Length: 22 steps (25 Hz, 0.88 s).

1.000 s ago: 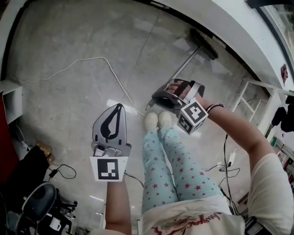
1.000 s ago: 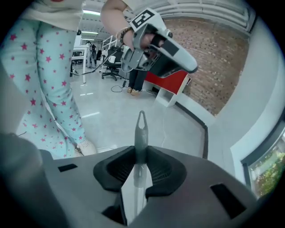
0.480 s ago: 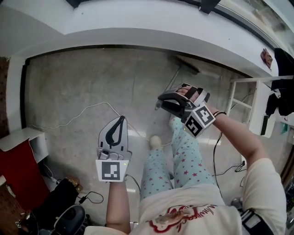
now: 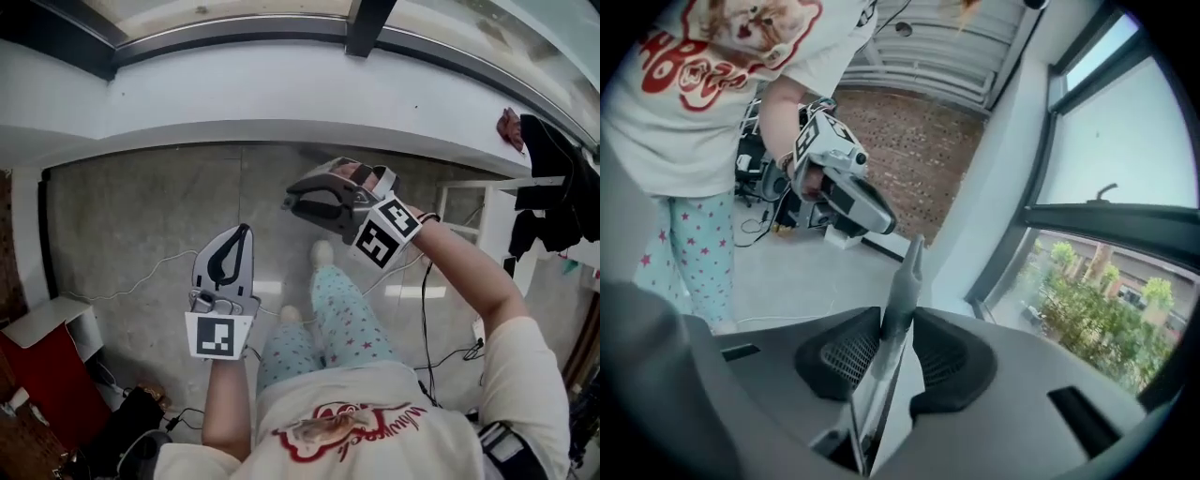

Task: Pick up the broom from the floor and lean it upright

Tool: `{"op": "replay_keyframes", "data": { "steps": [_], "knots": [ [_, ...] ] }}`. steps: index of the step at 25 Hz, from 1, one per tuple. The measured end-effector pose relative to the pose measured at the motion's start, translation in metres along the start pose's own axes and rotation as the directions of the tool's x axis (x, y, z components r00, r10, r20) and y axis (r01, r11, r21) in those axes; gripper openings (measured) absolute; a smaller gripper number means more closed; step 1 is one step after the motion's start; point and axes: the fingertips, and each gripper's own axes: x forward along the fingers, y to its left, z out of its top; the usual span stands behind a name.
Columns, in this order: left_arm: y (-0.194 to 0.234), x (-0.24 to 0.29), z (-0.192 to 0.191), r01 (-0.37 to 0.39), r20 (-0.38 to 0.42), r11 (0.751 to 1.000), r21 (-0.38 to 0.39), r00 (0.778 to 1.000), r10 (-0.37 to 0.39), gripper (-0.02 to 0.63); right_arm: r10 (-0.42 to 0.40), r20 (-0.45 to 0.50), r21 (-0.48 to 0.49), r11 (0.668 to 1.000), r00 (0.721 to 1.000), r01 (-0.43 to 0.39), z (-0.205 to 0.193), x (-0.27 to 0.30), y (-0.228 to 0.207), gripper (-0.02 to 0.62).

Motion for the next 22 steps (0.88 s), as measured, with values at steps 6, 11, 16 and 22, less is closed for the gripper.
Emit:
{"op": "replay_keyframes", "data": {
  "steps": [6,11,16,22],
  "knots": [
    [-0.019,0.068,0.039,0.033,0.018,0.999,0.014,0.999,-0.033,0.021,-0.218,0.010,0.151,0.965,0.976,0.214,-0.041,-0.060,-0.082,0.121],
    [-0.033,0.100,0.059,0.068,0.014,0.996,0.061,0.997,-0.069,0.021,-0.294,0.021,0.221,0.934,0.956,0.282,-0.066,-0.090,-0.123,0.124],
    [-0.043,0.142,0.067,0.089,0.034,0.994,0.066,0.995,-0.092,0.021,-0.273,0.068,0.300,0.923,0.960,0.241,-0.092,-0.102,-0.162,0.123],
    [-0.045,0.204,0.074,0.117,0.061,0.993,0.022,0.991,-0.118,0.021,-0.253,0.085,0.343,0.915,0.964,0.210,-0.122,-0.116,-0.211,0.124]
  ]
}}
